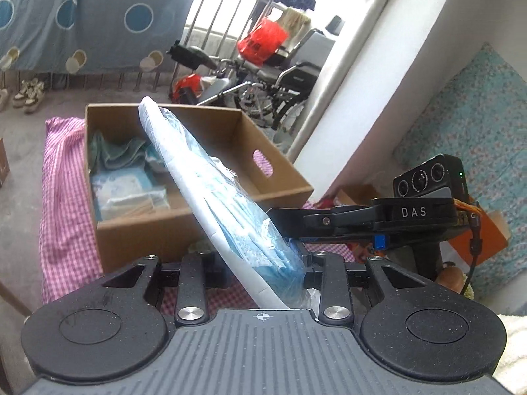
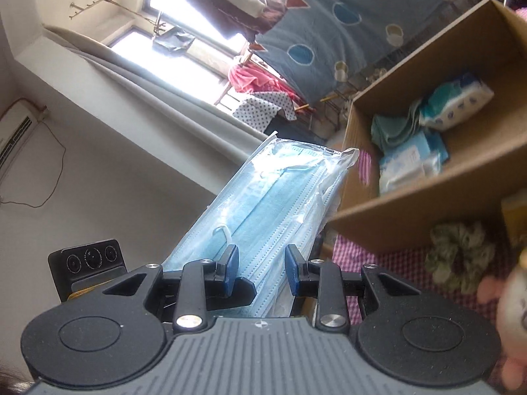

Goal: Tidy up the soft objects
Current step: 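Lift the face mask bag with the right gripper and carry it over the box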

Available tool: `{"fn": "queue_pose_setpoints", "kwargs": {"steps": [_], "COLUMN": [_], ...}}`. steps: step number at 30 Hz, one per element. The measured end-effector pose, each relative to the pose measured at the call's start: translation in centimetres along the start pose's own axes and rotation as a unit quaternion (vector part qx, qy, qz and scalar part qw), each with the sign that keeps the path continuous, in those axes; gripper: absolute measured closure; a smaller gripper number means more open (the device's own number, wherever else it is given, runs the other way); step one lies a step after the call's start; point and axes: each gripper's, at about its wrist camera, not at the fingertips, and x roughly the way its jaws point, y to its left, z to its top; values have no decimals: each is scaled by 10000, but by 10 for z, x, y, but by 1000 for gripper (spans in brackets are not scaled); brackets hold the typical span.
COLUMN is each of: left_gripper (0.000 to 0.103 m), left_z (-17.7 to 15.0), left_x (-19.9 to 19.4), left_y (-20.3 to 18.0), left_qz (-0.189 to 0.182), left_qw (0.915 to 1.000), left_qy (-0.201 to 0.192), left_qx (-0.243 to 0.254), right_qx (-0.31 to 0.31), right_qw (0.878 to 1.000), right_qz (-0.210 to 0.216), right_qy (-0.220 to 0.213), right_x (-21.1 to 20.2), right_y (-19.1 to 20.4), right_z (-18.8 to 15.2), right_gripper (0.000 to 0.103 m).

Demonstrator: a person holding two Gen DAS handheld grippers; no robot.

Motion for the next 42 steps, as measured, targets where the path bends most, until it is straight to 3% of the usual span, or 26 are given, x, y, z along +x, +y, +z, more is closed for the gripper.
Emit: {"fn": "queue_pose_setpoints", "kwargs": {"steps": [5,9,14,19,22,23,24,26,28,32,37,42], "left_gripper": [71,71,71,70,48,35,32,30,21,2,2,1], "left_z": [44,75,99,109,107,104,102,97,93,90,92,93], "left_x": [52,110,180,241,273,281,287,291,288,259,220,162], "left_y": [1,9,18,32,39,41,43,46,48,52,62,65], "left_qz": [-168,-364,-486,-398,-24,102,190,239,283,313,266,258], "left_qw": [9996,9993,9986,9959,9909,9885,9864,9840,9817,9850,9869,9906], "left_qy": [-60,36,194,645,1121,1279,1402,1534,1640,1366,985,330], "left_qx": [221,89,-110,-500,-740,-795,-842,-878,-925,-1008,-1253,-1299], "right_qx": [-195,-351,-410,-755,-1057,-1130,-1231,-1382,-1430,-1468,-1510,-1721], "right_qw": [9989,9958,9892,9716,9530,9471,9412,9332,9311,9264,9200,9188], "right_qz": [-366,-802,-1403,-2234,-2824,-2990,-3130,-3305,-3349,-3461,-3609,-3528], "right_qy": [-229,-282,-118,194,299,284,303,270,235,194,220,414], "right_x": [-12,-21,-20,-3,10,12,14,12,10,4,7,25], "right_y": [-13,-37,-80,-118,-131,-134,-134,-132,-128,-117,-103,-76], "right_z": [58,103,156,187,194,195,195,194,192,190,190,185], "right_gripper": [70,70,70,70,69,69,69,68,68,68,68,68]}}
